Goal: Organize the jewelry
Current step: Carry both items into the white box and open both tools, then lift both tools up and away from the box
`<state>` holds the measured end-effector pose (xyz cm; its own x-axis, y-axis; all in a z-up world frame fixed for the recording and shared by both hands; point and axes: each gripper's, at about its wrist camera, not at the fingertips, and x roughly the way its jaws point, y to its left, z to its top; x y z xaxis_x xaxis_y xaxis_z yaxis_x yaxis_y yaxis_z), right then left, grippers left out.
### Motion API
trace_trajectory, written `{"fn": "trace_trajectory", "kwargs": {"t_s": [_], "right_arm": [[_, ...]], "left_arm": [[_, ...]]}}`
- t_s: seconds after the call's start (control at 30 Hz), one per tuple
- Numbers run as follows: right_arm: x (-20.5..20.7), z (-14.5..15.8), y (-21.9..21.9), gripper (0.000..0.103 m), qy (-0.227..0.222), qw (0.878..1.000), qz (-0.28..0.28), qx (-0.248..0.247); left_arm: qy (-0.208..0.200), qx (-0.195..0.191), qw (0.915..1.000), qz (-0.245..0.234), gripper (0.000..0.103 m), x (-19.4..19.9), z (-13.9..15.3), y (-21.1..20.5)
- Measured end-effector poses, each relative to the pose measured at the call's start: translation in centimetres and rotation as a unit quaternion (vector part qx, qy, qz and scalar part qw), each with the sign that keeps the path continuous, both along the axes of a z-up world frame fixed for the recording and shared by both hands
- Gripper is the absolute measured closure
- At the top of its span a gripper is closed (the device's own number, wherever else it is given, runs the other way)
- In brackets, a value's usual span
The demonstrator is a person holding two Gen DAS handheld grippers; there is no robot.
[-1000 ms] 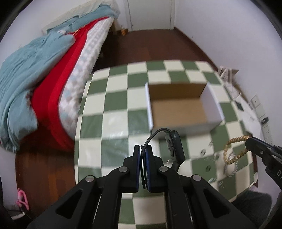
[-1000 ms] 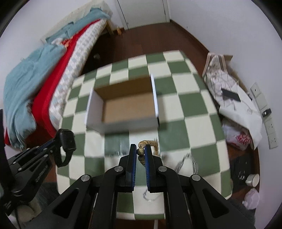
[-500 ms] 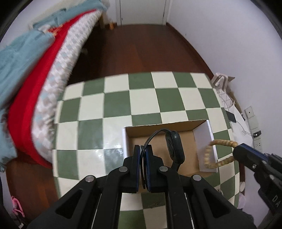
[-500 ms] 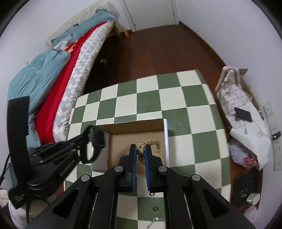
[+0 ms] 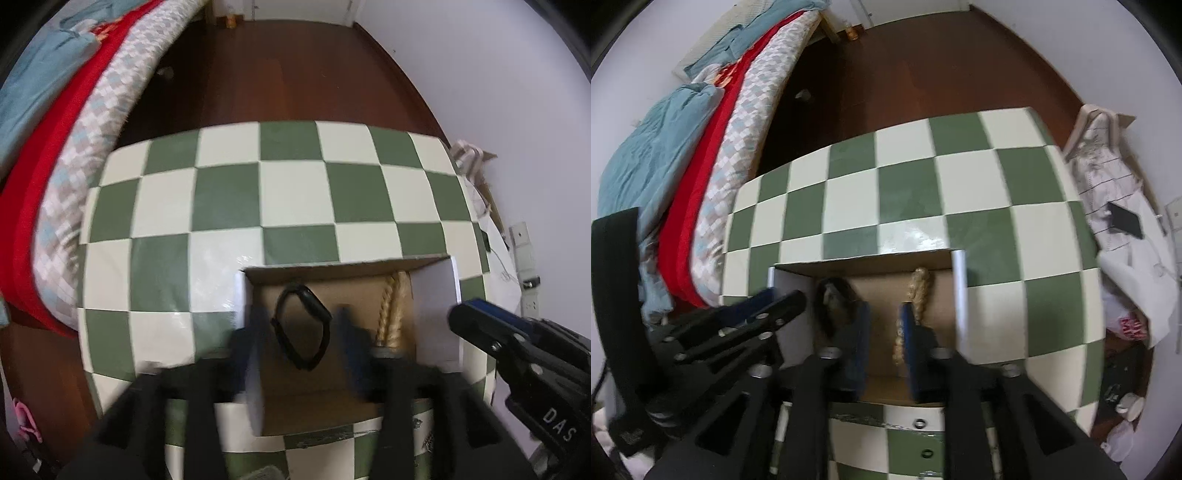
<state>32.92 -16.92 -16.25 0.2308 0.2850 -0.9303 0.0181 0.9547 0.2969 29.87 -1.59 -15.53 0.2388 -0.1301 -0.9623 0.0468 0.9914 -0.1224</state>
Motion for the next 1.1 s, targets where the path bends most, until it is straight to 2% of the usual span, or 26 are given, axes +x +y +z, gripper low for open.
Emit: {"fn": "trace_trajectory", "kwargs": {"t_s": [0.07, 0.13, 0.17, 0.2, 0.23, 0.3, 0.37, 0.5, 0.63, 0.73, 0.93, 1.1], "right_arm": [[-0.4, 0.5, -0.5, 0.057, -0.005, 1.0, -0.003, -0.007], [-1.0, 0.9, -0.9, 0.055, -0.009, 1.0, -0.006, -0.027], [-1.2, 1.0, -1.1, 0.054, -0.009, 0.999, -0.007, -0.032], [-1.5, 1.1, -1.2, 0.047, -0.01, 0.999, -0.008, -0.042], [-2.0, 1.1, -1.1, 0.042, -0.012, 0.998, -0.007, -0.061], [-2.7, 1.0, -1.0, 0.016, -0.015, 0.996, -0.003, -0.086], [-3.6, 0.7, -0.6, 0.006, -0.014, 0.994, 0.001, -0.106], [-5.4, 0.3, 0.2, 0.0, -0.024, 0.991, 0.009, -0.134], [-7.3, 0.4, 0.7, 0.0, -0.04, 0.988, 0.005, -0.147], [-8.7, 0.8, 1.0, 0.0, -0.05, 0.987, 0.002, -0.151], [-11.6, 3.4, 1.2, 0.0, -0.087, 0.983, -0.002, -0.161], [-14.3, 6.3, 1.2, 0.0, -0.123, 0.978, -0.006, -0.171]], "left_arm": [[-0.014, 0.013, 0.9998, 0.008, 0.017, -0.1, 0.7, 0.4], [-0.026, 0.029, 0.9992, 0.013, 0.014, -0.3, 1.4, 0.8], [-0.03, 0.037, 0.9987, 0.018, 0.008, -0.5, 1.6, 1.1], [-0.036, 0.043, 0.9982, 0.022, 0.002, -0.7, 1.9, 1.4], [-0.043, 0.047, 0.9976, 0.025, 0.001, -1.0, 2.1, 1.5], [-0.057, 0.066, 0.9957, 0.031, 0.001, -1.6, 2.5, 1.7], [-0.075, 0.081, 0.9932, 0.035, 0.001, -2.6, 3.0, 1.9], [-0.106, 0.098, 0.9887, 0.04, 0.001, -4.7, 3.8, 2.2], [-0.141, 0.12, 0.9818, 0.042, 0.001, -7.1, 4.8, 2.1], [-0.153, 0.122, 0.9794, 0.048, 0.001, -8.7, 5.6, 2.4], [-0.172, 0.127, 0.9756, 0.05, 0.001, -11.9, 7.3, 2.4], [-0.201, 0.137, 0.968, 0.062, 0.001, -15.0, 9.4, 2.7]]}}
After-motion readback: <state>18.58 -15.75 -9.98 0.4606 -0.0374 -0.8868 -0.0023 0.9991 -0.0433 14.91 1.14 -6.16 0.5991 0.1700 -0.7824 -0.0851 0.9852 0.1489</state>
